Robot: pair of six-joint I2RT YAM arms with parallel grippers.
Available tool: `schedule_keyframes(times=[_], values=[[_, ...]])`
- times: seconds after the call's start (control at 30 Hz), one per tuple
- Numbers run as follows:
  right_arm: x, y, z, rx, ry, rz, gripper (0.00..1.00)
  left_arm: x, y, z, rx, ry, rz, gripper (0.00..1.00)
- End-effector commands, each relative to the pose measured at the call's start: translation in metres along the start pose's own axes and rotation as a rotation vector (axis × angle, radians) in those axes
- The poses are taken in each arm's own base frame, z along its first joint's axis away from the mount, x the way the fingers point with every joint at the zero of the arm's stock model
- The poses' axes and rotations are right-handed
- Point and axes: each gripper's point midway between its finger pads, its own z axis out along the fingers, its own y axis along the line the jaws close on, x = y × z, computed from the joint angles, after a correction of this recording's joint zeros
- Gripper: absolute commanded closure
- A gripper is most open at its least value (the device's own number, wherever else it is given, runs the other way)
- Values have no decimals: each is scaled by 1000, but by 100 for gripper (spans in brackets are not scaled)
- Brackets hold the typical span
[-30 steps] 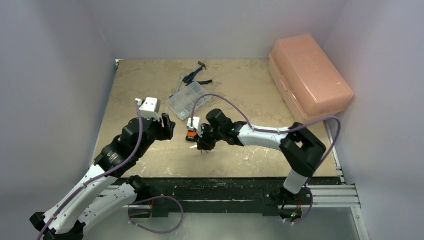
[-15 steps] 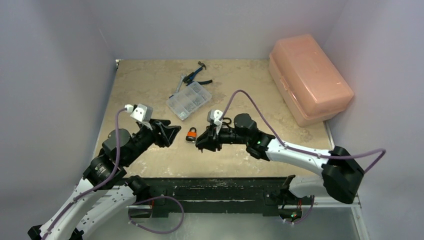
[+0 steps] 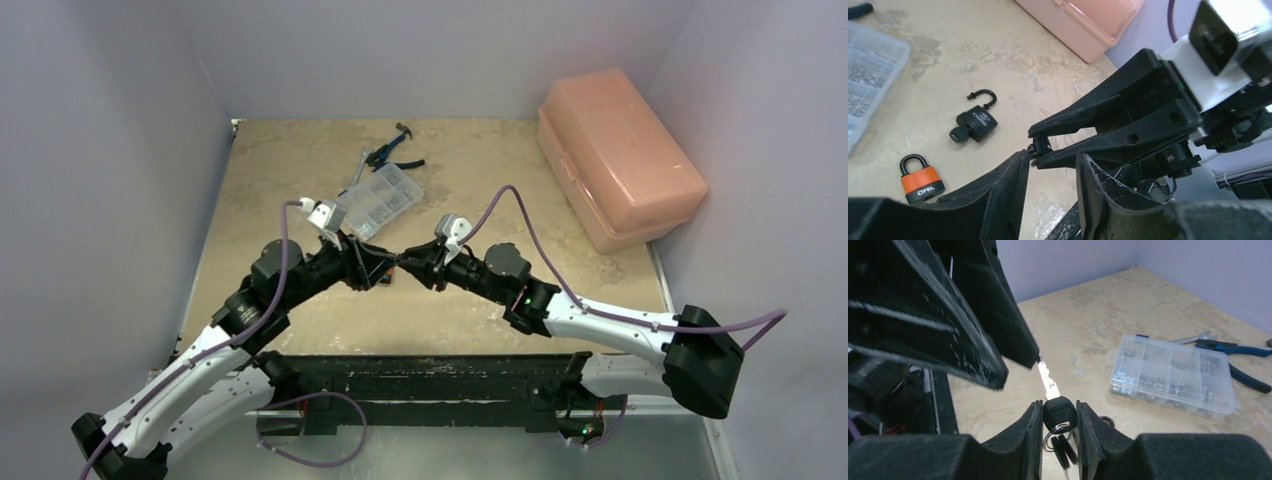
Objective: Unlock with the key
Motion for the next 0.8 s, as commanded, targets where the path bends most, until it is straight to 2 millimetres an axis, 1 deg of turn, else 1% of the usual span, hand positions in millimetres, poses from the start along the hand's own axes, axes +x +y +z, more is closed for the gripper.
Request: schedule_keyframes(times=[0.0, 0.03, 0.07, 0.17, 0.27, 0.3, 0.43, 0.5, 0.6, 0.77], values=[[-27, -16, -3, 100, -105, -29, 100, -12, -14, 13, 73, -50, -50, 60], [-28, -17, -4, 103, -105, -33, 100, -9, -11, 16, 65, -42, -59, 62], [-28, -17, -4, 102, -105, -38, 100, -11, -13, 18, 74, -56, -62, 62], [-28, -17, -6, 103, -108, -44, 100, -11, -14, 23, 92, -66, -85, 66], [-31, -16, -10, 102, -122, -45, 100, -13, -12, 25, 79, -82, -95, 67], [-32, -16, -11, 102, -127, -46, 100, -15, -11, 24, 70, -89, -97, 65], [-39, -15, -16, 100, -147, -36, 100, -17, 0, 19, 3, -100, -104, 50], [-42, -14, -18, 100, -153, -35, 100, -17, 4, 18, -18, -102, -99, 45], [-44, -14, -19, 101, -155, -35, 100, -10, 6, 19, -10, -102, -116, 45], [-45, -11, -18, 84, -153, -34, 100, -14, -7, 20, 76, -140, -143, 50]])
